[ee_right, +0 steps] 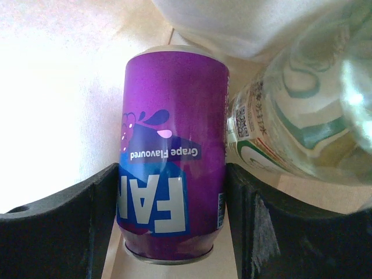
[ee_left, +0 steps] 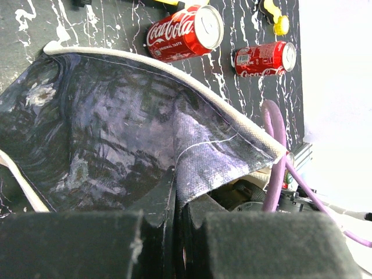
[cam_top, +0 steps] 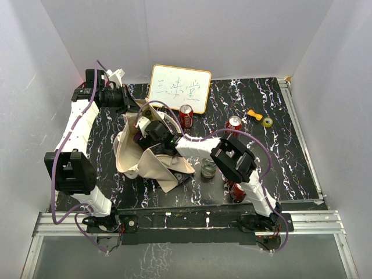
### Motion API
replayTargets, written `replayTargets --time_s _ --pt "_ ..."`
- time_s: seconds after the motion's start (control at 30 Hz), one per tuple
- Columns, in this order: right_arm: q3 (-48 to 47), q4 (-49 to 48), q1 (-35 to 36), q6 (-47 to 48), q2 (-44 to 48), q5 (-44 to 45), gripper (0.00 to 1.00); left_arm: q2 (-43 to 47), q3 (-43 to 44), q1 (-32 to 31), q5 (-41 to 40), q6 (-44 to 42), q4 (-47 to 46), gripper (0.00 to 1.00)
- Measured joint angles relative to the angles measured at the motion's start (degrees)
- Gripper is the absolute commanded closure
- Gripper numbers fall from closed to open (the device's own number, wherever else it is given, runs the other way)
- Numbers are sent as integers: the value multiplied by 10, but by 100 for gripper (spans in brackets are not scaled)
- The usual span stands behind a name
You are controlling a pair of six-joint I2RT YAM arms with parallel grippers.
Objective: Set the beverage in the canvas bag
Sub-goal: Pick up the drink from the canvas bag.
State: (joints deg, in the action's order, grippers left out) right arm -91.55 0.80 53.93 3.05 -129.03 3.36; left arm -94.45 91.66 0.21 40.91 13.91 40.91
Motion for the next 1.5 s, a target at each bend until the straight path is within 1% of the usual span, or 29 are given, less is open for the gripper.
replayTargets --time_s 0.33,0.53,1.07,1.5 --pt "-28 43 -40 -2 7 -115 92 0 6 -2 -29 21 -6 100" --pt "-48 84 -52 -6 7 -152 92 0 6 -3 -34 21 -12 100" --pt "-92 156 -54 -21 12 -163 92 0 5 -2 -35 20 -31 100" --pt "-92 165 -50 1 66 -109 92 0 5 -1 -42 32 -50 100"
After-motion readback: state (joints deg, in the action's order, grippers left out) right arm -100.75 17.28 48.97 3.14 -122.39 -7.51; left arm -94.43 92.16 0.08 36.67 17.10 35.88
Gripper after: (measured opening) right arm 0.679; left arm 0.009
